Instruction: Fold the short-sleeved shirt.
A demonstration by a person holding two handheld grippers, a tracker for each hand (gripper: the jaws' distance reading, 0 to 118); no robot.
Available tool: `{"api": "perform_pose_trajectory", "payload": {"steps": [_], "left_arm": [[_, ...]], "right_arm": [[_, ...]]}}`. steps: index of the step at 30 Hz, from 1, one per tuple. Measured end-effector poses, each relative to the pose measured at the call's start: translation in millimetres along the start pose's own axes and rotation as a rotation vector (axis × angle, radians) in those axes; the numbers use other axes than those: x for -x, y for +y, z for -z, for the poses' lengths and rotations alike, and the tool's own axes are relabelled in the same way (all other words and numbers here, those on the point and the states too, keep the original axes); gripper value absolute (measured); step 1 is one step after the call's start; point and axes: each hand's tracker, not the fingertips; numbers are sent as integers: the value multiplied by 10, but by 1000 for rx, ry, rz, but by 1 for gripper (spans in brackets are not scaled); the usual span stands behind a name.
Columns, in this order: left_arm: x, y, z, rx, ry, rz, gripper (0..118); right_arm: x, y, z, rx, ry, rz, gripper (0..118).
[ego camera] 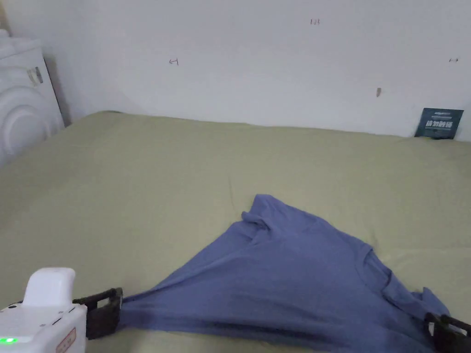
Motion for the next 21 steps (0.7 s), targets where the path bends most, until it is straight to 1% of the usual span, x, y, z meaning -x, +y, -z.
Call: {"api": "perform_pose_trajectory", "payload": {"steps": [1,2,3,4,5,6,11,13,14,17,21], "left_arm": [[-36,-2,-95,-6,15,28,35],[-56,-24,-161,-36,35,17,0],[-87,11,-281,-108,36,34,0],[-147,32,-440,-79,25,13,0],[-162,37,-528,-69,15,5,0],[-167,37,-594,-94,19,-16,0],[-42,-27,-533,-79,37,-13,0],[35,-88,-400,-67,41,-12,0],[68,-97,-353,-31,41,-6,0],[186,-162,-228,12,18,-54,0],[339,-214,64,59,9,-51,0]], "right_arm": [[148,18,-162,-23,-10,-6,63],[217,24,-209,-31,-41,-29,1],[258,6,-280,-62,-81,-33,1],[271,-5,-360,-93,-36,3,1],[354,2,-465,-80,0,30,1],[382,-14,-515,-94,2,43,1],[494,-146,-594,-119,-38,16,1],[508,-191,-594,-111,-23,18,1],[533,-213,-600,-110,-25,19,1],[592,-258,-568,-95,-37,-4,1],[644,-277,-528,-76,-37,-10,1]]}}
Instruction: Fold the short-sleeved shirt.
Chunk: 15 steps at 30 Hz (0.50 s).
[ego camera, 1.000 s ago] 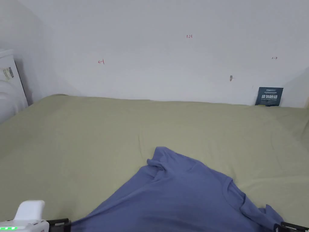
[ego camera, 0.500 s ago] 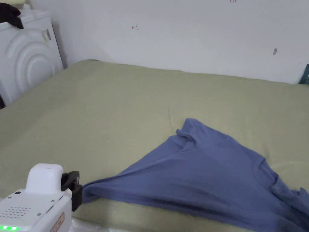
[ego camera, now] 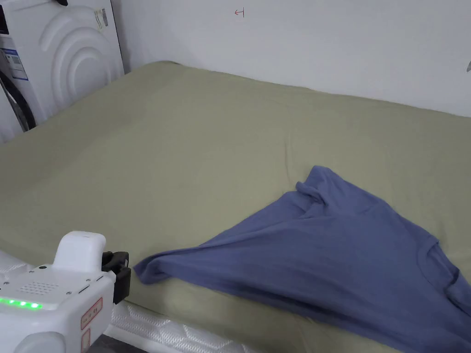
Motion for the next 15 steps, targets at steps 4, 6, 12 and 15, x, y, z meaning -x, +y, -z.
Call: {"api": "perform_pose_trajectory", "payload": {"steps": [4,6,12,15], "left_arm": [[136,25,467,116,-48,-9,5],[181,13,767,215,-27,3,77],[206,-37,1404,324,31,85,116],[170,-6,1466,335,-7,51,115]], "right_arm": [[46,-37,78,28,-4,-8,1],[80,-41,110,40,-7,-12,1],[129,-64,209,74,6,-24,1],[132,-79,270,93,9,-29,1]]}}
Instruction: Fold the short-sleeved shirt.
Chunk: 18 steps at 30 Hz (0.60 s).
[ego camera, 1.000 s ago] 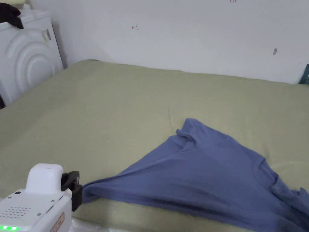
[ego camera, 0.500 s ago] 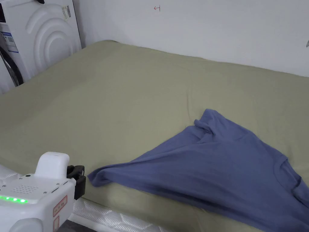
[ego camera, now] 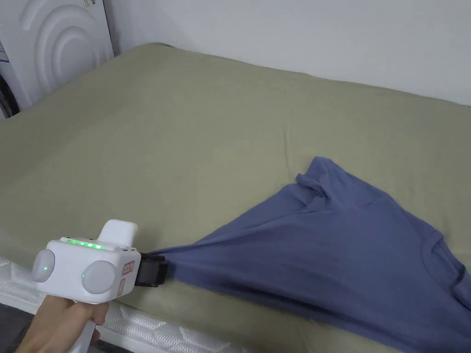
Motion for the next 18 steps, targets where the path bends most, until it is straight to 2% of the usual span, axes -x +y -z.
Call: {"api": "perform_pose_trajectory", "payload": {"steps": [1,2,4,5,6,8,11,18], "left_arm": [[-25,19,34,4,-27,19,114],[-53,23,59,19,-34,33,100],[-83,17,39,5,-70,52,39],[-117,12,41,7,-102,43,19],[-167,16,33,8,-100,35,13],[-265,24,-22,18,-73,70,7],[-315,12,-28,20,-62,94,6],[-156,19,3,24,-89,37,6]], "right_arm": [[14,5,7,9,8,2,1],[16,3,27,16,9,4,1],[15,-8,88,33,12,-3,1],[24,-15,102,42,12,-6,1],[27,-23,134,55,12,-13,1],[30,-27,192,70,13,-27,1],[63,25,271,95,26,-61,1],[33,453,779,136,69,-94,1]]}}
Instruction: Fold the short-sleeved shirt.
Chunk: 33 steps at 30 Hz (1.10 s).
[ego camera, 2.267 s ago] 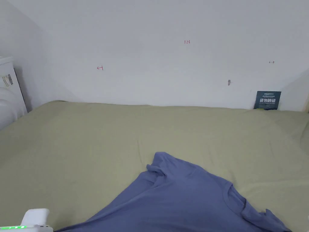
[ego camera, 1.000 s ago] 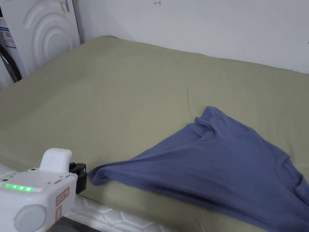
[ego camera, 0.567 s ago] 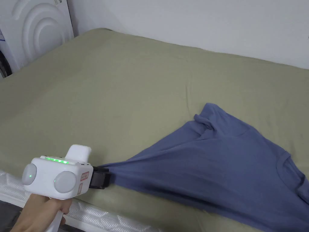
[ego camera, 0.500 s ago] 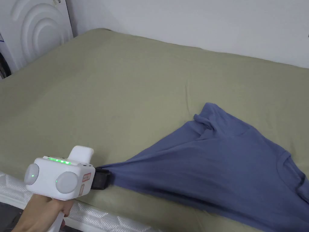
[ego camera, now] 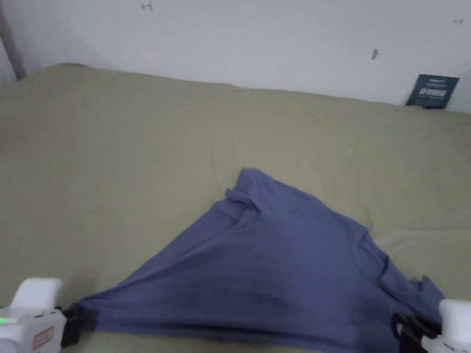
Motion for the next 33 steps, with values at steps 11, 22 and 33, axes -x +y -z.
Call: {"api": "perform_pose_trajectory", "payload": {"steps": [11,22,33], "left_arm": [[49,16,9,25,-11,-13,6],[-3,45,-1,50,-4,16,6],[-11,45,36,61,-17,-2,6]], "right_arm": [[-7,1551,1846,103,70,-136,1],[345,2079,2990,293,48,-166,118],[161,2094,3426,432,17,-244,105]]}}
